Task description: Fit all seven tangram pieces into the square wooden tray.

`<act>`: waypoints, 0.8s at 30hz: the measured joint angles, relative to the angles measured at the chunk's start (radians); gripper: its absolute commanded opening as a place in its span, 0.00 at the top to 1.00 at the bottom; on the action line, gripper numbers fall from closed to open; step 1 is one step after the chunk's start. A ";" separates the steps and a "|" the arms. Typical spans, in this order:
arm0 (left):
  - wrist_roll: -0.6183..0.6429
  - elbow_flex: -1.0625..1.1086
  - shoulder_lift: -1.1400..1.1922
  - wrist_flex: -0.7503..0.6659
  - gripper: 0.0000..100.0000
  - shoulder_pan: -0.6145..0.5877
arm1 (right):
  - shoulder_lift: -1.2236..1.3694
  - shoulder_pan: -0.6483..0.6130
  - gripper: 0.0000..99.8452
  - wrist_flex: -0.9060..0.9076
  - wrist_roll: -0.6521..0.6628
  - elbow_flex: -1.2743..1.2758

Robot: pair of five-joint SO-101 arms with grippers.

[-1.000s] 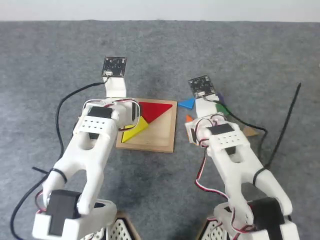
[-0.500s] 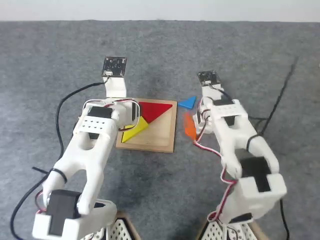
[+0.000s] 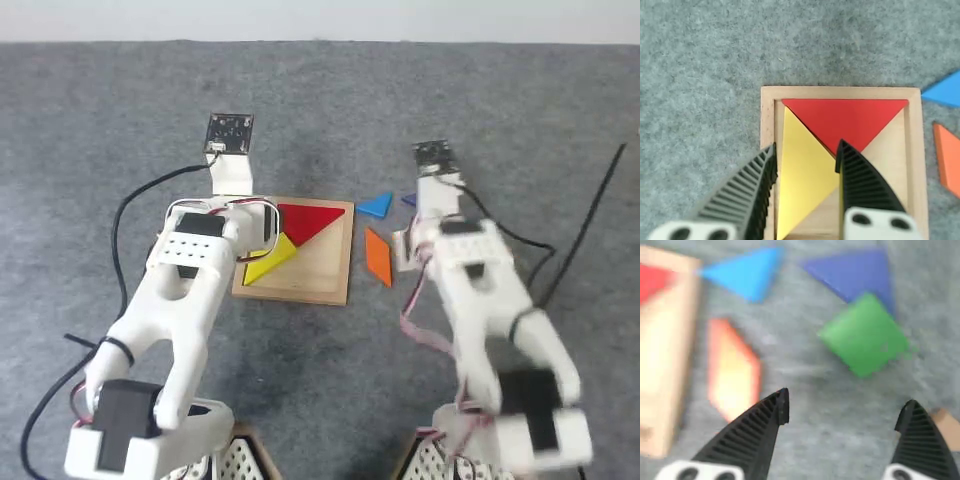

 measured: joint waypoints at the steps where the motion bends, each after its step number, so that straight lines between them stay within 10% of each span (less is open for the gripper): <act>1: 0.000 0.000 0.000 0.000 0.81 0.000 | -0.054 -0.026 0.66 -0.021 0.000 0.037; 24: 0.000 0.000 0.000 0.000 0.81 0.000 | 0.264 -0.141 0.66 -0.015 -0.052 -0.143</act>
